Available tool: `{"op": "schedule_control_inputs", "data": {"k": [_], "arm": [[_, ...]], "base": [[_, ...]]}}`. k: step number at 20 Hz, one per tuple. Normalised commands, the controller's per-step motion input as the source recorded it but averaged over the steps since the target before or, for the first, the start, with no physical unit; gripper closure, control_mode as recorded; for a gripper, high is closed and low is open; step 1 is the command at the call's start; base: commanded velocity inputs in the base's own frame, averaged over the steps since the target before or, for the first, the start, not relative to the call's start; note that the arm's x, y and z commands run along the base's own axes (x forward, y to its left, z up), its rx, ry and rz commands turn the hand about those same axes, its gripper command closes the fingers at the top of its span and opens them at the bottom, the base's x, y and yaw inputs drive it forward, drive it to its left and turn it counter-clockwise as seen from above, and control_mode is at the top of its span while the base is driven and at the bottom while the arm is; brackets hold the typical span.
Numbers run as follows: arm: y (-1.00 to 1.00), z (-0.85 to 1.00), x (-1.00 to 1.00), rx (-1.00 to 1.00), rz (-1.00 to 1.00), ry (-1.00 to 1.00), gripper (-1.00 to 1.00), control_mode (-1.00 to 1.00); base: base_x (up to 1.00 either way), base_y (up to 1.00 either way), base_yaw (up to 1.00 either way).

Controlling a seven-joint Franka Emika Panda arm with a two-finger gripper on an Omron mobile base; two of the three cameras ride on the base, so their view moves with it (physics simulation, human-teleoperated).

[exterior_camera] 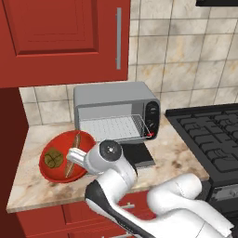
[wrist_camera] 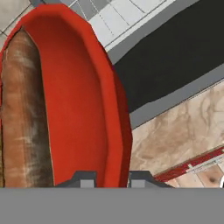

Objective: Pick up the heated bread from the toaster oven and place it in the bowl. Then move the bread bowl to the dining counter.

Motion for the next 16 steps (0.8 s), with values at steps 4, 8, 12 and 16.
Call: {"op": "schedule_control_inputs", "data": {"k": [4,8,12,16], "arm": [[-0.86,1.0,-0.1,0.01,-0.16,-0.05,1.0,-1.0],[-0.65,1.0,0.0,0.02,-0.18,0.05,1.0,-1.0],[-0.93,0.99,-0.06,0.11,-0.11,0.13,1.0,-1.0],[-0.95,0.51,-0.14,0.27,-0.02,0.08,1.0,-1.0]], "base": [[0.0,0.0,0.0],[0.0,0.0,0.0],[0.0,0.0,0.0],[0.0,0.0,0.0]]}}
